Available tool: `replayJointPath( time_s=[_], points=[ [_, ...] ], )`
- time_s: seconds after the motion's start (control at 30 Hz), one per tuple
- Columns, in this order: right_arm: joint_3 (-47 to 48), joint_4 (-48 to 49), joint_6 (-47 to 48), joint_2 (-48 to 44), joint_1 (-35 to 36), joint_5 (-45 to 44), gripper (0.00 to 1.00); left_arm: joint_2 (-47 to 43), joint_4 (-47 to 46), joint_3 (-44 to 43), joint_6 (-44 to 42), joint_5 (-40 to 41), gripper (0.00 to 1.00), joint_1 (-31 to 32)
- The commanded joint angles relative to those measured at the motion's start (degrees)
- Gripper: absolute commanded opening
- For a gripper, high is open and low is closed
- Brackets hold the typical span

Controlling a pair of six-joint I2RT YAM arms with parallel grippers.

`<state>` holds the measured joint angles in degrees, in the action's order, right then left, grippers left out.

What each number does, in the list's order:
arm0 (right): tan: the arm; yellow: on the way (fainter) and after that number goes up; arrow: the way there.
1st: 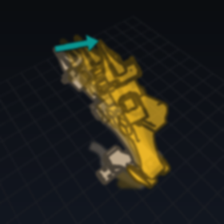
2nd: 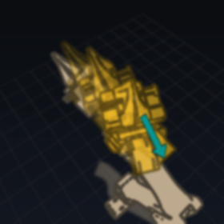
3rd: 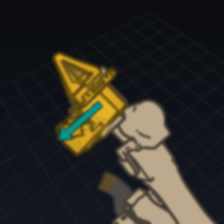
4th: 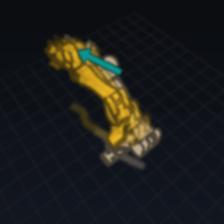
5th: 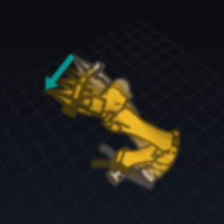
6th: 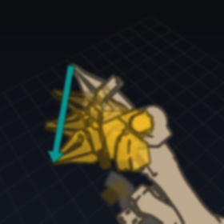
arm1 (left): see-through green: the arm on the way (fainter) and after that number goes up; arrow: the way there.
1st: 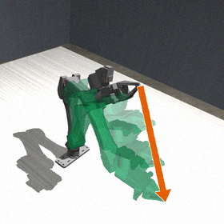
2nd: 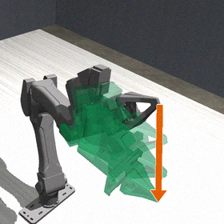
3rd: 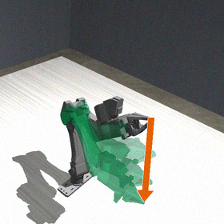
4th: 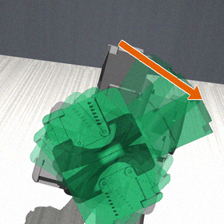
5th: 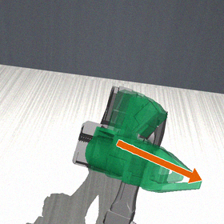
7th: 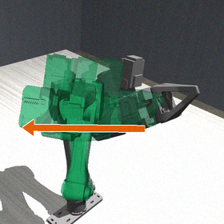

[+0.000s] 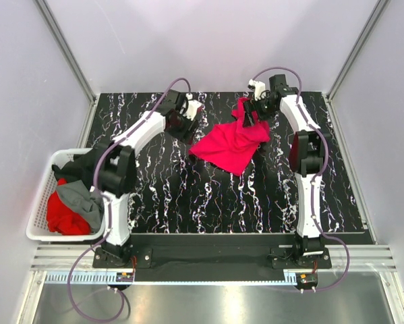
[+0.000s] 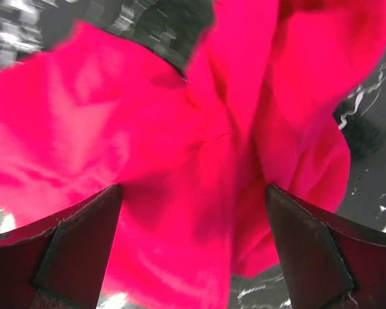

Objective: Fold and stack the t-shirts
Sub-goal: Move the tshirt to the center of the board, then flatten the tshirt out

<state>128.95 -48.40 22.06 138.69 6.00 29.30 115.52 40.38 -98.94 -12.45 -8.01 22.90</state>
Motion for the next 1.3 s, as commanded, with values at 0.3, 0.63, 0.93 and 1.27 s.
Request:
replayJointPath(
  time_s=[0.3,0.63,0.93,1.27],
  points=[
    [5.35,1.29,-0.97,2.55,1.47,-7.68,0.11,10.25,3.56,-9.69,2.61,-16.95,0.19,-1.98],
    [2.19,1.38,-0.44,0.00,1.91,-8.03,0.00,9.28,4.27,-9.26,4.09,-22.93,0.46,-1.89],
    [1.22,1.38,0.17,-0.62,1.91,-8.03,0.03,13.32,4.79,-10.49,3.31,-19.68,0.29,0.30],
    [3.33,1.47,-0.35,-2.72,2.00,-8.73,0.00,7.98,5.59,-11.19,1.28,-17.13,0.00,-0.83]
  ],
)
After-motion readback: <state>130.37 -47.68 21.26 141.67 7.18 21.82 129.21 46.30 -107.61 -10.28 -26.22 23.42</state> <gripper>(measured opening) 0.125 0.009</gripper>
